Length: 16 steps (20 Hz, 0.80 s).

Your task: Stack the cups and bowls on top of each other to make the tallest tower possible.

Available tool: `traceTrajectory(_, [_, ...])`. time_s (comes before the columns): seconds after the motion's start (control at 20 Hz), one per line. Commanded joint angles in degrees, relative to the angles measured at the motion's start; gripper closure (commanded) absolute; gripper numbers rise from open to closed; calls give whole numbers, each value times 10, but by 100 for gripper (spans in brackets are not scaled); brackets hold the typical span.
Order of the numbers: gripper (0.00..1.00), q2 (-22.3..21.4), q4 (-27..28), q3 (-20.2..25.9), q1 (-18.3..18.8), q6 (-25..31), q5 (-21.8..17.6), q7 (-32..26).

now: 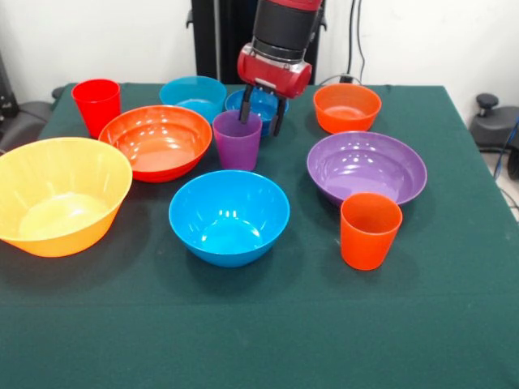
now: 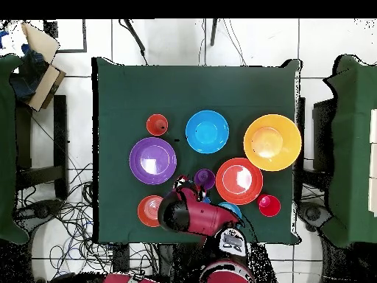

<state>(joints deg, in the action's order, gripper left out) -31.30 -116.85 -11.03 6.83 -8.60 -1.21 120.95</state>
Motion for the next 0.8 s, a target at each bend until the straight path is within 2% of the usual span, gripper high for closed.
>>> traceTrajectory(0.05, [0,26,14,35,-4,-27,-9,76])
traceTrajectory(0.3, [0,34,15,32,-9,-40,-4,79])
traceTrajectory(0.8, [0,61,3,51,4,-95,-12,97])
